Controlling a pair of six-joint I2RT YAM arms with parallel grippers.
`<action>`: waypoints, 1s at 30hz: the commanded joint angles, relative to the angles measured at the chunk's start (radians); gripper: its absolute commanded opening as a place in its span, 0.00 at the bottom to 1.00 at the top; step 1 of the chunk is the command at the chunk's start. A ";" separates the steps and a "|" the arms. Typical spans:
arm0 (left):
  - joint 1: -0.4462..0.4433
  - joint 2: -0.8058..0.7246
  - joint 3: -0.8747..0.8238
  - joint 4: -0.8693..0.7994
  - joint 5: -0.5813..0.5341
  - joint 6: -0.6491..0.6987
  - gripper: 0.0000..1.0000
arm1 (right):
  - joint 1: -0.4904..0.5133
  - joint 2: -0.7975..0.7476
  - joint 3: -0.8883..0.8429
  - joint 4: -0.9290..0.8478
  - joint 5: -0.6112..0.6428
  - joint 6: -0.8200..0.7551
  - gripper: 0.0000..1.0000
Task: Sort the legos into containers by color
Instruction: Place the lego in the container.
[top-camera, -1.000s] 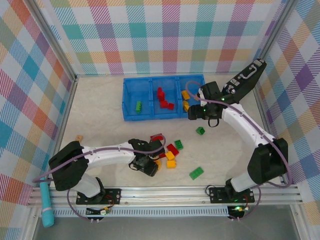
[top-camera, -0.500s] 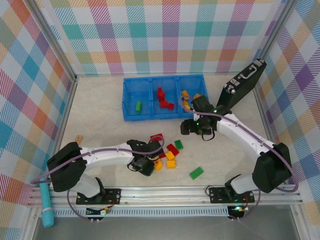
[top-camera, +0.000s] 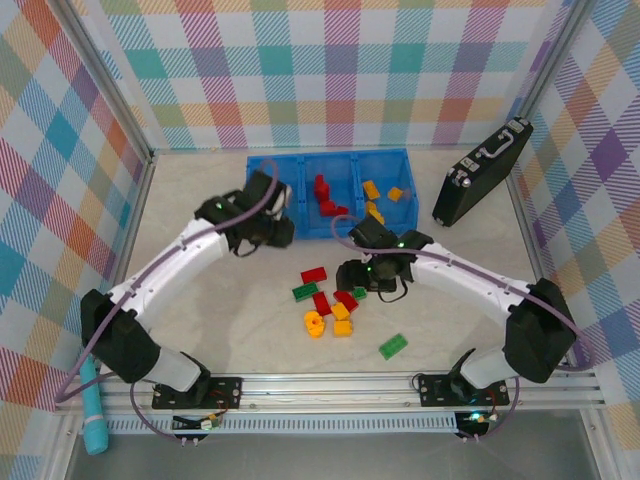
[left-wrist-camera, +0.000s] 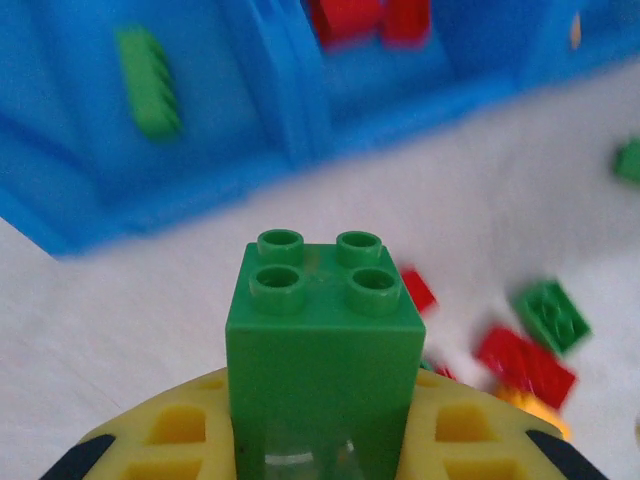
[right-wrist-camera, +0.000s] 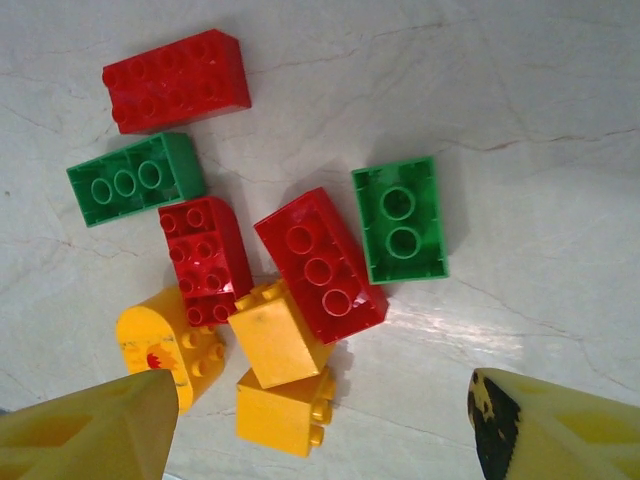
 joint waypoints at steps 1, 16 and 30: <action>0.063 0.092 0.119 -0.002 -0.058 0.117 0.13 | 0.041 0.023 -0.010 0.013 0.002 0.049 0.77; 0.223 0.558 0.489 -0.006 -0.035 0.178 0.13 | 0.136 0.039 -0.017 -0.048 0.033 0.111 0.76; 0.225 0.673 0.524 0.006 -0.015 0.168 0.34 | 0.214 0.065 -0.076 -0.032 0.034 0.180 0.77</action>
